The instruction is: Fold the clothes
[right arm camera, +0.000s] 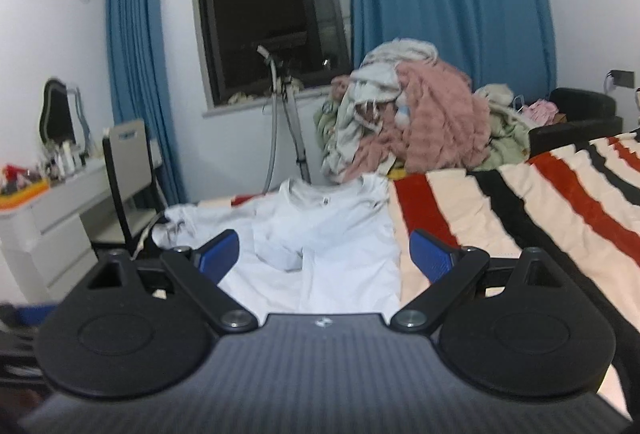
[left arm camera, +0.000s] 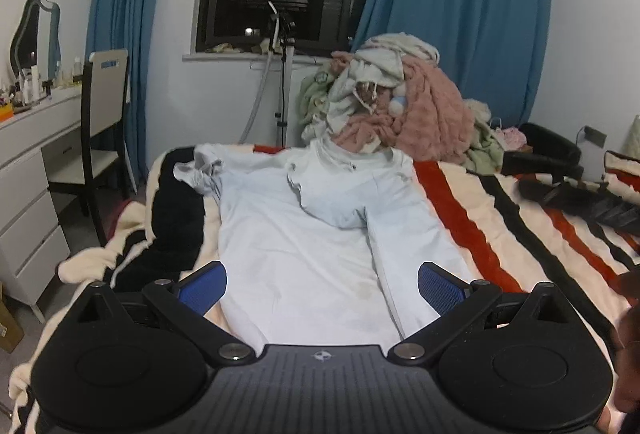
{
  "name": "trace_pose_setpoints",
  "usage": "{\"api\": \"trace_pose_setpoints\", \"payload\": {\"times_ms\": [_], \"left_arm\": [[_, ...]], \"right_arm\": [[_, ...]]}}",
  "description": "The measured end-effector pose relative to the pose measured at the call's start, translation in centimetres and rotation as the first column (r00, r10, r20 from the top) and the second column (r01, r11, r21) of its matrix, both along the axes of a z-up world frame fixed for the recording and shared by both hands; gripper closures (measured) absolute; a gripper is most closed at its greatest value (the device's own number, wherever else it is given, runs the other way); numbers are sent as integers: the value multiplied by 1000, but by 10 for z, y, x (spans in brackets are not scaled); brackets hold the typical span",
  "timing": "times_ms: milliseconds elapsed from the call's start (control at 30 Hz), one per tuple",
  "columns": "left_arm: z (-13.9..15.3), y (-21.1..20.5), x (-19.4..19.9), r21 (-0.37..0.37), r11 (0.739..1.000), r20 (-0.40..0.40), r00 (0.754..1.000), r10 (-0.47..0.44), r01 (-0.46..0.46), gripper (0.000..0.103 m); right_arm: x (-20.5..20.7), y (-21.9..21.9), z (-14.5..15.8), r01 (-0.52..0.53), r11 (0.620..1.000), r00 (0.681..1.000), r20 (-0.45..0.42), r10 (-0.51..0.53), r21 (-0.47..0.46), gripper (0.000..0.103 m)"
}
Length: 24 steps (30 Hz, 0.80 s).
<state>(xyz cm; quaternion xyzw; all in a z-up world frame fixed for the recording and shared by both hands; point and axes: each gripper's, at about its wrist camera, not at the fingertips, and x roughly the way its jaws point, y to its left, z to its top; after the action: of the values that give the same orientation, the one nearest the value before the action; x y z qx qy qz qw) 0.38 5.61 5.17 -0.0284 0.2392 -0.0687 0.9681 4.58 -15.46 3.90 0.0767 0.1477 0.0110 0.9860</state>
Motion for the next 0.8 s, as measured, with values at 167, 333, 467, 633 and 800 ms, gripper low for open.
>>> {"api": "trace_pose_setpoints", "payload": {"times_ms": [167, 333, 467, 633, 800], "left_arm": [[3, 15, 10, -26, 999, 17, 1000, 19, -19, 0], [-16, 41, 29, -42, 998, -20, 999, 43, -44, 0], [-44, 65, 59, -102, 991, -66, 995, 79, -85, 0], [-72, 97, 91, -221, 964, -102, 986, 129, -149, 0], [-92, 123, 113, -302, 927, -144, 972, 188, -224, 0]], "right_arm": [[67, 15, -23, -111, 994, 990, -89, 109, -10, 10], [168, 45, -50, -244, 970, 947, -212, 240, 8, 10], [251, 98, -74, -350, 937, 904, -263, 338, 1, 18], [317, 187, -90, -497, 867, 846, -241, 475, -38, 19], [374, 256, -102, -516, 855, 840, -230, 492, -57, 19]]}}
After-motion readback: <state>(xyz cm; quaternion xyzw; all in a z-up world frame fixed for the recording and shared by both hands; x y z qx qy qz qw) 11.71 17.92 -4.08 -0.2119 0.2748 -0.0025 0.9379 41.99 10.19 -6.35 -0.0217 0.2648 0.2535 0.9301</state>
